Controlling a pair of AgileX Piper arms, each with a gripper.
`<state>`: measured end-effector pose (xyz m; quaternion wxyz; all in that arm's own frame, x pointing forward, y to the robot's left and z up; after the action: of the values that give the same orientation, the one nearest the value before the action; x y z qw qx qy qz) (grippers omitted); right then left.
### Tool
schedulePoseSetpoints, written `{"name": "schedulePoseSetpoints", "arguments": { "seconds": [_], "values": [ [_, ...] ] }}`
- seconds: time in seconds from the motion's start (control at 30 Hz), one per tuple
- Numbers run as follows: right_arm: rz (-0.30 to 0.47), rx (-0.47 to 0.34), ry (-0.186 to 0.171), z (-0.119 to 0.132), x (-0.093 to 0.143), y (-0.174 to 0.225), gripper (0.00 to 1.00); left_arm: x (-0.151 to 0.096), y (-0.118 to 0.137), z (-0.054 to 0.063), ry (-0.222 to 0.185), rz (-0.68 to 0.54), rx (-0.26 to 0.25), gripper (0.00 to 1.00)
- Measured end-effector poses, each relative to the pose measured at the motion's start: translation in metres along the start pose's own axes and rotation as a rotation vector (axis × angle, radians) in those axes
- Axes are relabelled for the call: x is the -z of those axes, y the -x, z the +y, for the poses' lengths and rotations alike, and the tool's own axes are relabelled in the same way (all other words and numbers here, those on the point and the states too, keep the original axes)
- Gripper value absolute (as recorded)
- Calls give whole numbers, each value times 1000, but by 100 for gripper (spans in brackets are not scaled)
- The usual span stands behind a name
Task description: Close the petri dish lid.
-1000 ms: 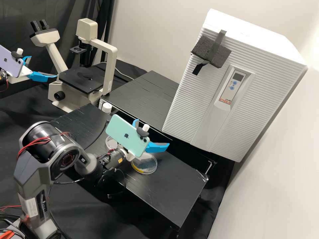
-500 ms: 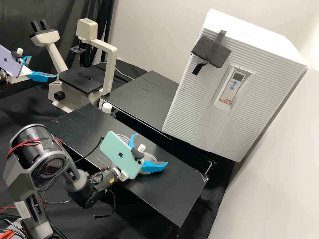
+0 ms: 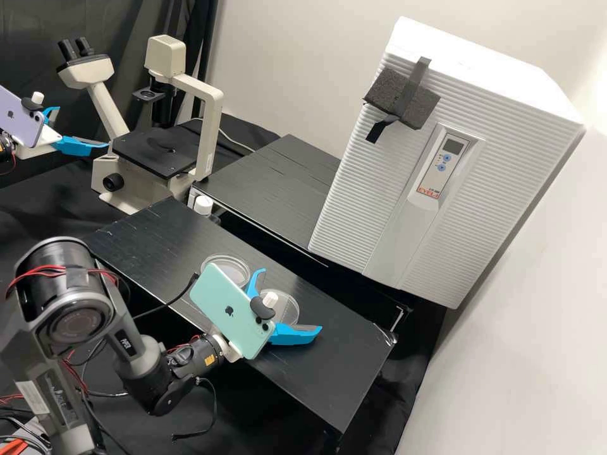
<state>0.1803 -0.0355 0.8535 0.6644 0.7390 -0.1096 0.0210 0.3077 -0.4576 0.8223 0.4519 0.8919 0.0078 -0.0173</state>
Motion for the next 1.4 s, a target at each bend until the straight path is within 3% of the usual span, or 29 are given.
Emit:
{"name": "schedulePoseSetpoints", "arguments": {
  "seconds": [0.23,0.4,0.67,1.0,1.4],
  "values": [
    [15,-59,6,11,3,21,100,0,0,0,0,0,0,100],
    [55,-84,43,17,10,26,100,0,0,0,0,0,0,100],
    [84,-33,73,13,13,26,100,0,0,0,0,0,0,100],
    [56,84,84,4,1,24,100,0,0,0,0,0,0,100],
    [23,92,105,8,-7,27,100,0,0,0,0,0,0,100]
  ]
}}
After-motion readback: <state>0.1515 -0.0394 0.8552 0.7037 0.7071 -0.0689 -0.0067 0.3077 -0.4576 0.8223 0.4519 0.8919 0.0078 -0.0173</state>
